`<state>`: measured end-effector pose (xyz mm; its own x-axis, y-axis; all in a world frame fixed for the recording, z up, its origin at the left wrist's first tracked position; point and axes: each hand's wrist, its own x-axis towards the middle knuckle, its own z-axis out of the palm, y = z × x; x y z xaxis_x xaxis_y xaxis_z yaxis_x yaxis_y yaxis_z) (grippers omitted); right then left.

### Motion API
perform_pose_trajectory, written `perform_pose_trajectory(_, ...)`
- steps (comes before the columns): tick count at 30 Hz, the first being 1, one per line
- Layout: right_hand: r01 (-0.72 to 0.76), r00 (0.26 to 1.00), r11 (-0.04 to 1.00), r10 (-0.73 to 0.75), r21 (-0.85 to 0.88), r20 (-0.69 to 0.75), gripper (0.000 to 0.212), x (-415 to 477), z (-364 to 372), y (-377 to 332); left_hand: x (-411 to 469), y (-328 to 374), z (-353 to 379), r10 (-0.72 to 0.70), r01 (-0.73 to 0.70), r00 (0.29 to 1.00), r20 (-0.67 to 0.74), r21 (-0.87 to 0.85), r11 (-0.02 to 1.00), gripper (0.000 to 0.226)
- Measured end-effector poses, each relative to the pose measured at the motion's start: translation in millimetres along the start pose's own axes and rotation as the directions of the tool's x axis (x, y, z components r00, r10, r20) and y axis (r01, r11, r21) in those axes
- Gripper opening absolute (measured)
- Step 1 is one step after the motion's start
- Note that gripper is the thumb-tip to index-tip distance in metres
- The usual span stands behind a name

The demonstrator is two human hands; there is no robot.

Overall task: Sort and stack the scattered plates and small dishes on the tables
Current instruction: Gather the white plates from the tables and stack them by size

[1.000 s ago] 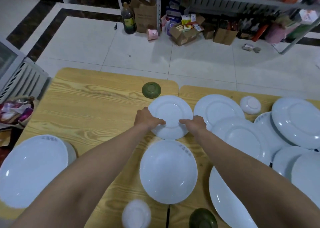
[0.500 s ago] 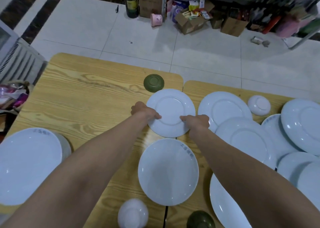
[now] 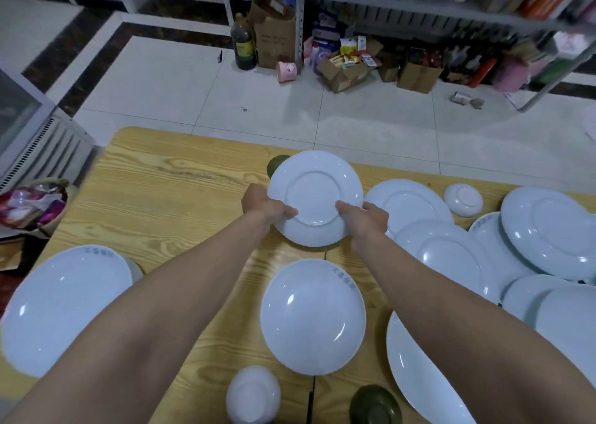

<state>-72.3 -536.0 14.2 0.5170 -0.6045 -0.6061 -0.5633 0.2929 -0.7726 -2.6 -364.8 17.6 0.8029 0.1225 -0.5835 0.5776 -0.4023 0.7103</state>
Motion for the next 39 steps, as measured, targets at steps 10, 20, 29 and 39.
perform_pose_trajectory(10, 0.054, 0.997, 0.934, -0.029, 0.353, -0.076, 0.042, -59.5, -35.8, -22.1, -73.9, 10.6, -5.2, 0.24, -0.26, 0.964, -0.116, -0.208, 0.943, 0.038)
perform_pose_trajectory(20, 0.152, 0.986, 0.934, -0.166, 0.322, 0.015, 0.008, -86.4, -75.2, 4.9, -116.5, -17.6, -5.7, 0.321, -0.301, 0.946, 0.035, -0.266, 0.916, 0.036)
perform_pose_trajectory(29, 0.078, 0.96, 0.927, -0.17, 0.366, 0.224, 0.051, -127.5, -108.4, 49.7, -132.5, -61.5, -21.2, 0.44, -0.365, 0.873, 0.211, -0.314, 0.876, 0.044)
perform_pose_trajectory(39, 0.079, 0.992, 0.808, -0.005, 0.583, -0.128, 0.072, -168.7, -117.4, 94.7, -130.2, -124.8, -33.1, 0.371, -0.402, 0.885, 0.283, 0.061, 0.913, 0.048)
